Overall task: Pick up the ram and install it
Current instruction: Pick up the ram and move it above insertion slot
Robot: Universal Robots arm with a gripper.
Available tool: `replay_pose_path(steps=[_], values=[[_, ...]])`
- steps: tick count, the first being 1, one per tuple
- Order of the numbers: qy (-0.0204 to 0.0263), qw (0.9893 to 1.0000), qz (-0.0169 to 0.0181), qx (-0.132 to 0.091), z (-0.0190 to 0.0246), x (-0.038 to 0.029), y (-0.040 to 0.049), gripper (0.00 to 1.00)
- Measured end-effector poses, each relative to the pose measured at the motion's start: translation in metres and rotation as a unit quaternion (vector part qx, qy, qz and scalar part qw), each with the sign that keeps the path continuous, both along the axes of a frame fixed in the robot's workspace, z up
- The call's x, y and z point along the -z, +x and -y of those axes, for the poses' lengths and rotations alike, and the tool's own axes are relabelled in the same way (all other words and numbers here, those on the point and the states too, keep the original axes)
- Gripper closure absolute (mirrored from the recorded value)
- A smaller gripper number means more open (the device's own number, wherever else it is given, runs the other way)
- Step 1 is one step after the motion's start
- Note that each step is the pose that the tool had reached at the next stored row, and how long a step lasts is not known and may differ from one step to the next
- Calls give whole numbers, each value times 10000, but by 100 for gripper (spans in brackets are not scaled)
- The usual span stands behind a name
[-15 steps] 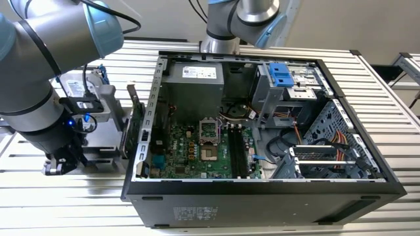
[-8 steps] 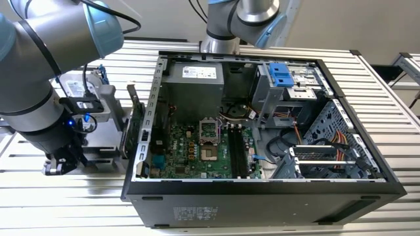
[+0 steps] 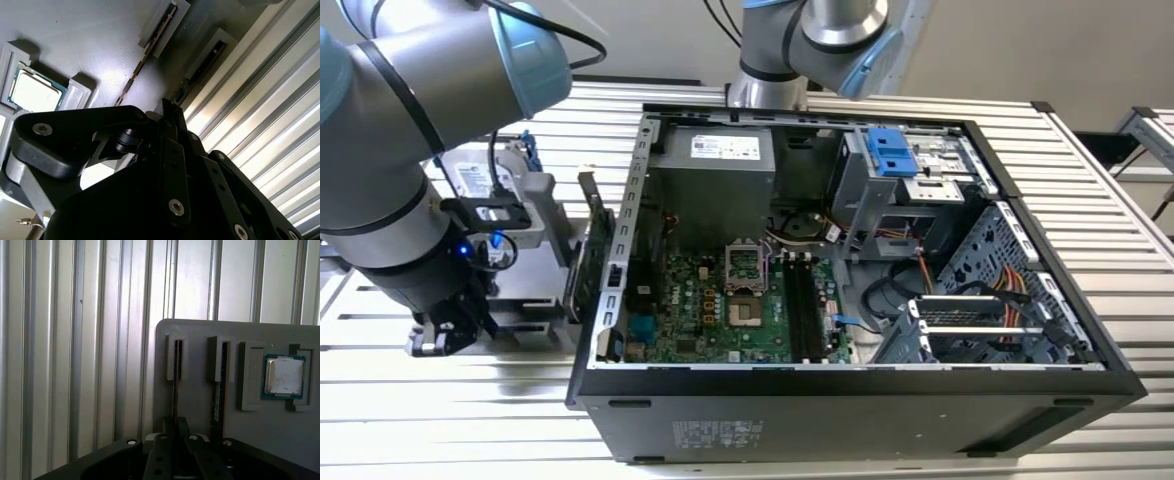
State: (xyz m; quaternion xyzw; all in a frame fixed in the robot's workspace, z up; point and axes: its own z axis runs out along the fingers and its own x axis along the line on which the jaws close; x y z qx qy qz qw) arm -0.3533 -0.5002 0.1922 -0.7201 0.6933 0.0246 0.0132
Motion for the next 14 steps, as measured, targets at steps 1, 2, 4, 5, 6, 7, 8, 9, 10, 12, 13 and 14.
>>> replay_pose_path(steps=[1, 2, 4, 5, 6, 7, 8, 9, 10, 12, 13, 14], values=[[0, 10000, 0, 0, 0, 0, 0, 100], [0, 10000, 0, 0, 0, 0, 0, 100], [1, 10000, 0, 0, 0, -23, 0, 100], [0, 10000, 0, 0, 0, -31, 0, 100], [0, 10000, 0, 0, 0, -40, 0, 100], [0, 10000, 0, 0, 0, -49, 0, 100], [0, 10000, 0, 0, 0, -58, 0, 100], [0, 10000, 0, 0, 0, -65, 0, 100], [0, 10000, 0, 0, 0, -74, 0, 100], [0, 10000, 0, 0, 0, -90, 0, 100], [0, 10000, 0, 0, 0, -99, 0, 100], [0, 10000, 0, 0, 0, -107, 0, 100]])
